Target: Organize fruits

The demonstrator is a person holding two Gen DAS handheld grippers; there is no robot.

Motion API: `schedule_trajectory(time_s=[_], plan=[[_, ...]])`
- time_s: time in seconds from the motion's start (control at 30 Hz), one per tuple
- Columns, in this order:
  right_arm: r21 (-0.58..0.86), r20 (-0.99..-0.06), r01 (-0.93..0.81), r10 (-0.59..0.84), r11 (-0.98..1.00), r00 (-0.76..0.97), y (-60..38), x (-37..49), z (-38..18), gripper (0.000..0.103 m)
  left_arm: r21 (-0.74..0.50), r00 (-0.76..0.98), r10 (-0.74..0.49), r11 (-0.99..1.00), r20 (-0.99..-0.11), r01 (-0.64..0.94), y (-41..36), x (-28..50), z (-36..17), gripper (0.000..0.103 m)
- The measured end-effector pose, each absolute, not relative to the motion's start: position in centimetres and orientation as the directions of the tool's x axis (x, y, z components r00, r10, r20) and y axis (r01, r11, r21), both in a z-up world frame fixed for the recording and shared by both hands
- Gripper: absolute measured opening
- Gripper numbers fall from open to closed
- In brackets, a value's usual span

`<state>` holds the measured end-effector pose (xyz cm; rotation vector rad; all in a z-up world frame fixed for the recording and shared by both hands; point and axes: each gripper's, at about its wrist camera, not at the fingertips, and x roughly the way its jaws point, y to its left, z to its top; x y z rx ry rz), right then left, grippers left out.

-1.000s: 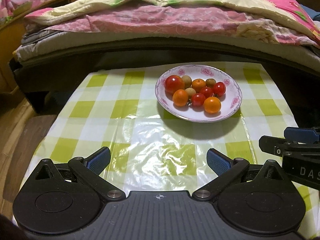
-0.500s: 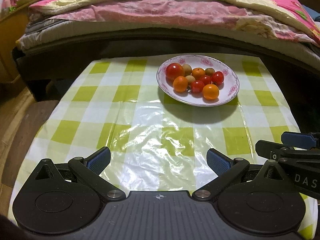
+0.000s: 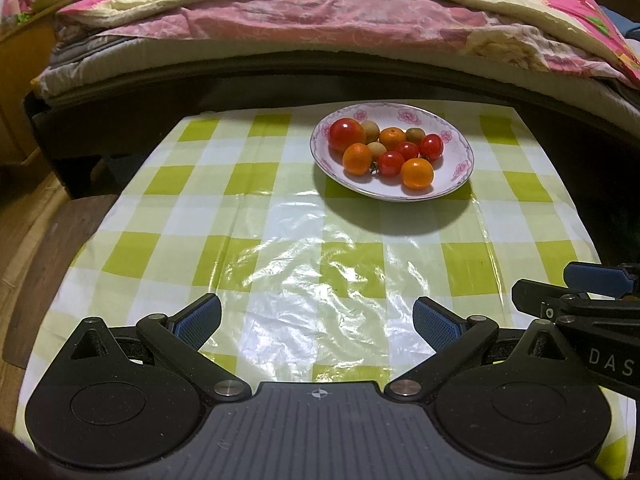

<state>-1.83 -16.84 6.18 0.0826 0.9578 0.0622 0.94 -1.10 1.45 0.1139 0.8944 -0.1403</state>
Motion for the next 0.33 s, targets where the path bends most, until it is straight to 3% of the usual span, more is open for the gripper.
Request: schedule_trajectory(time_s=[0.33], plan=[[0.099,-0.813,-0.021,0.093,0.995,0.575,-16.79,-1.95,6.19,0.050,0.053,0.616,-0.065,0.984,-0.785,0.171,-1.22,0.85,1.35,0.103]])
